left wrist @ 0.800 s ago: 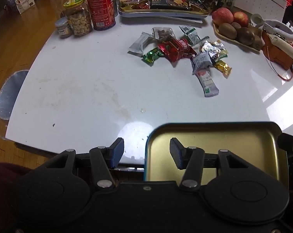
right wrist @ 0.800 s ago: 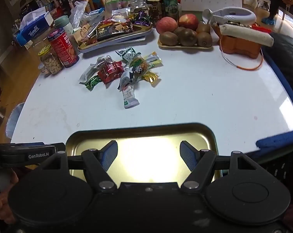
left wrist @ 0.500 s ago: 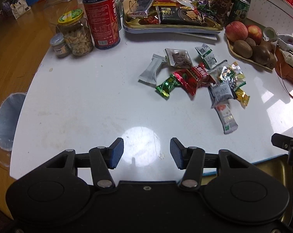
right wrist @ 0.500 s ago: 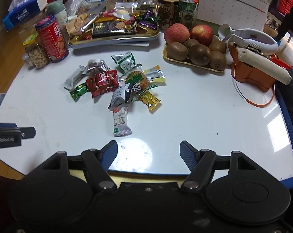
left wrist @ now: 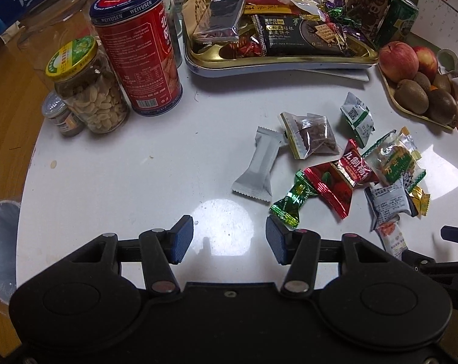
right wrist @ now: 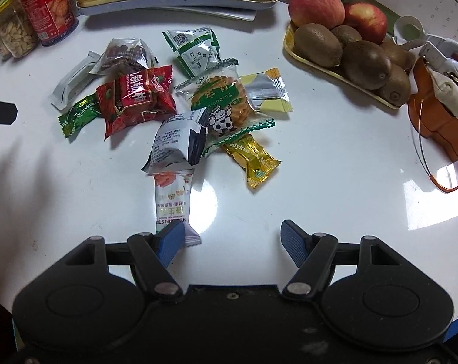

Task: Organize snacks
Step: 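Move both grippers from the gold tray toward the snack pile, then grasp the green foil candy with the left gripper while the right grasps the white-pink snack packet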

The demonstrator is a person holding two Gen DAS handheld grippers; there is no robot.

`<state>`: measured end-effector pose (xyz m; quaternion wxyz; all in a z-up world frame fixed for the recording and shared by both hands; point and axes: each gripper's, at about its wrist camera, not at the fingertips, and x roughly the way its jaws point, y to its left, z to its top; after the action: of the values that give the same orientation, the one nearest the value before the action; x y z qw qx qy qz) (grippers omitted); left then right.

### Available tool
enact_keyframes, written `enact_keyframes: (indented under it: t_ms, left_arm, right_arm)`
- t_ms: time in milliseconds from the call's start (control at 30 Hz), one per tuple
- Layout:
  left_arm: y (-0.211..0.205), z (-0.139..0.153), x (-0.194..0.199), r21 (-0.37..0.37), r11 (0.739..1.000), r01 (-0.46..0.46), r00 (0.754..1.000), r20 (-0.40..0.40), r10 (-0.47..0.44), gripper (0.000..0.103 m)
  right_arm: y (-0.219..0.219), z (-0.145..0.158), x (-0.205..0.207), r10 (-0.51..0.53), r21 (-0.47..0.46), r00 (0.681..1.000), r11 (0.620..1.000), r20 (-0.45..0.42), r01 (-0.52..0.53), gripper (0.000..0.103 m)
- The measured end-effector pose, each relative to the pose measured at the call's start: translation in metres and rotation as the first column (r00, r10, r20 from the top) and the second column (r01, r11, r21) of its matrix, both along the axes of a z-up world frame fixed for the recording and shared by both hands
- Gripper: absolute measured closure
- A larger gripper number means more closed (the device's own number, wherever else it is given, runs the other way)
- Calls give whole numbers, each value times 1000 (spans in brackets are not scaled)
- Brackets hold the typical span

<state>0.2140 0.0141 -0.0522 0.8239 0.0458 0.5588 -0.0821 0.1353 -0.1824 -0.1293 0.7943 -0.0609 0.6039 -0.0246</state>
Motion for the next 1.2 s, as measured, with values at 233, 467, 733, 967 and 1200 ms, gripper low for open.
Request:
enact_keyframes:
  t_ms: [233,467,733,967,1200]
  left_arm:
    - [-14,-8,25,-54,995,88,996,-26,-90,45]
    - [-28,-24,47,-112,986,125,984,-110,-137,45]
    - [-45,-19,39,-167,965,202,969,-105,-221,44]
    - [-57,-34,46,-116,959,259,955,-120,-272,44]
    - [-66,-47,46,-67,953,296,938,-167,-303,45]
  right_arm:
    - [6,3,11,-3,-24,1000,1000,27,3,29]
    - [-6,9,10,-62,40,997,997,44,60,29]
    - [-9,6,15,-82,66,996,995,30,80,29]
    - [-5,4,15,-73,81,997,994,10,72,29]
    - [-7,3,18,-72,77,997,995,12,71,29]
